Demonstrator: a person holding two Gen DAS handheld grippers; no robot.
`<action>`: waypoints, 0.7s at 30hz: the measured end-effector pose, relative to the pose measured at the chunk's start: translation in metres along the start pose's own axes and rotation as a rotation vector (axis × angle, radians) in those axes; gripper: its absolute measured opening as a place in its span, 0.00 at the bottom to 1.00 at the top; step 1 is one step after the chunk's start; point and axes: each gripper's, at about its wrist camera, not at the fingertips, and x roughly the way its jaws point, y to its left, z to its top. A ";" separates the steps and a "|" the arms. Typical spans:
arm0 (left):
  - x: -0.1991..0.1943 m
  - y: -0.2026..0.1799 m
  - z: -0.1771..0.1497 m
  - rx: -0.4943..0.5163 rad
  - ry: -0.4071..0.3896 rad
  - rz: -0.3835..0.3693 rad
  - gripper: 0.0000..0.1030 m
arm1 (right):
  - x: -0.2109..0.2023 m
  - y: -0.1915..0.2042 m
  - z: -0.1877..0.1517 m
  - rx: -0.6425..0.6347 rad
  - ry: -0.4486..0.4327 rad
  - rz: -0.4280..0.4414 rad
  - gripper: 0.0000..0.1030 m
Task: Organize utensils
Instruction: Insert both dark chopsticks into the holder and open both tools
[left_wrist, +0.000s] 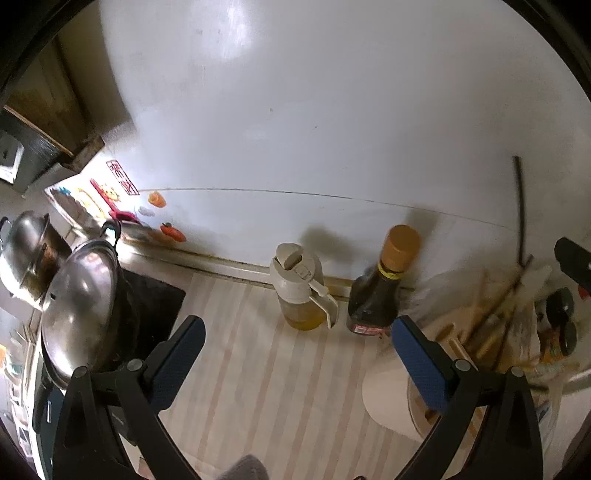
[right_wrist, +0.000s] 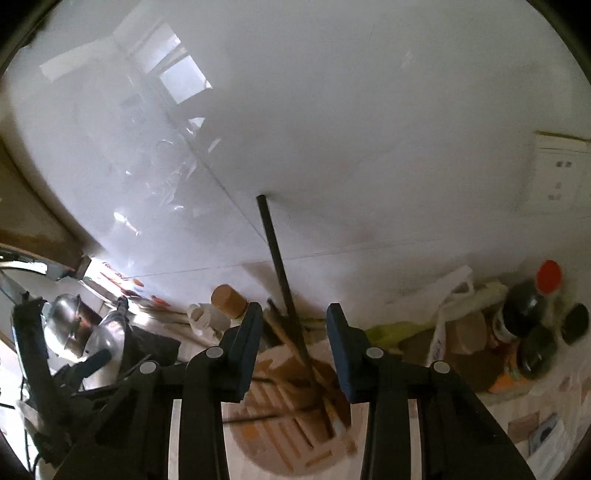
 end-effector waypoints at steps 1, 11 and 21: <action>0.004 0.000 0.002 -0.005 0.005 0.005 1.00 | 0.005 0.000 0.003 -0.002 0.001 0.002 0.37; 0.029 -0.002 0.012 -0.008 0.034 0.022 1.00 | 0.057 0.008 0.033 -0.035 0.041 -0.035 0.37; 0.037 -0.001 0.012 0.000 0.036 0.021 1.00 | 0.059 0.024 0.030 -0.122 -0.032 -0.096 0.08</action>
